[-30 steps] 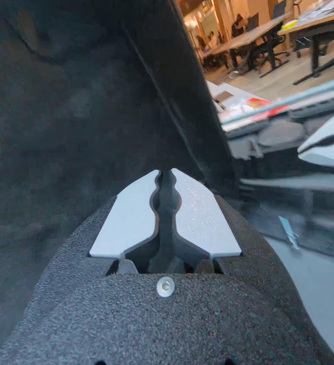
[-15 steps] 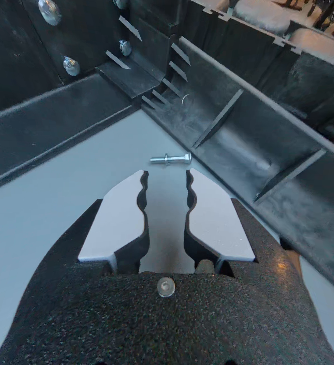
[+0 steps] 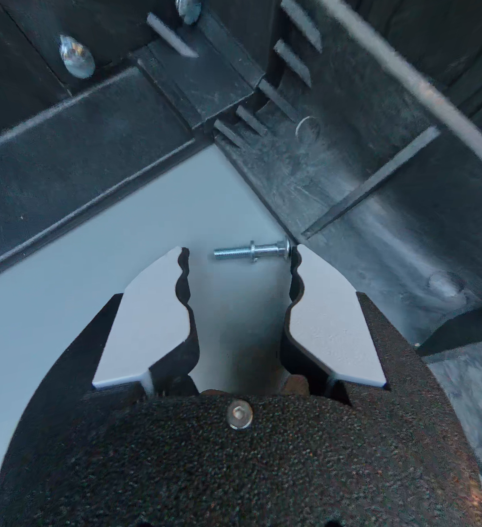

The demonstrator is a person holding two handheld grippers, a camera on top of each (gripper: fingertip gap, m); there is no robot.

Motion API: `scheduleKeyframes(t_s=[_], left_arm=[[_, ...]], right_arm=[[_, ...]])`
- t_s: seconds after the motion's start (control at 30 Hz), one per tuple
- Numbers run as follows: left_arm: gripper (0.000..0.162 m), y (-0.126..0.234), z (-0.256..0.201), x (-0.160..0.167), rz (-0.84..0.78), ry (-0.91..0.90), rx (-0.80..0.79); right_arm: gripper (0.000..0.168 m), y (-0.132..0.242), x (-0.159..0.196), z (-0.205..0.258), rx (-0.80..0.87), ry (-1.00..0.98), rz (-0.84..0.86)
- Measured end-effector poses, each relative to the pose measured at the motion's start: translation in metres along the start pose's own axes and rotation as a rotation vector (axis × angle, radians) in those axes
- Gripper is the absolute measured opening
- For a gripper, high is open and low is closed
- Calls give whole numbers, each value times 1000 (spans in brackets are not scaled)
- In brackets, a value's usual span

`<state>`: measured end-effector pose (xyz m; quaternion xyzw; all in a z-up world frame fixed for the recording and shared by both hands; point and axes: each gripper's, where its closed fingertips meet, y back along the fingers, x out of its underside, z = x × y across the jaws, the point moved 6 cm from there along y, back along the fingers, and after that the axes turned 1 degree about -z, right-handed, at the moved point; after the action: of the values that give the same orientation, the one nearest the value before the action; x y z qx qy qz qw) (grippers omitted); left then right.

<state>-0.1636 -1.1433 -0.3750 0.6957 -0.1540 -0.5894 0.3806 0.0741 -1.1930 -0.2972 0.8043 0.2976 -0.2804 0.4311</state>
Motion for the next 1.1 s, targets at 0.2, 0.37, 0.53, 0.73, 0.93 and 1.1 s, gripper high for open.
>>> scheduleKeyframes(t_s=[0.2, 0.37, 0.53, 0.73, 0.93, 1.1], left_arm=[[55, -4, 2, -4, 4, -17, -25], [51, -4, 4, -5, 1, -15, -11], [51, 0, 15, -3, -4, 3, 34], [51, 35, 34, -10, -128, -121, 44], [51, 149, 40, -53, -389, -547, -190], [51, 287, 30, -103, -577, -923, -479]], right_arm=[[3, 10, -3, 2, 3, 11, -12], [3, 19, -2, 3, -3, 17, -15], [3, 29, -3, 6, -17, 21, -35], [3, 44, -7, 5, -32, 22, -65], [3, 68, -17, 5, -78, 42, -140], [3, 95, -19, 9, -165, 63, -228]])
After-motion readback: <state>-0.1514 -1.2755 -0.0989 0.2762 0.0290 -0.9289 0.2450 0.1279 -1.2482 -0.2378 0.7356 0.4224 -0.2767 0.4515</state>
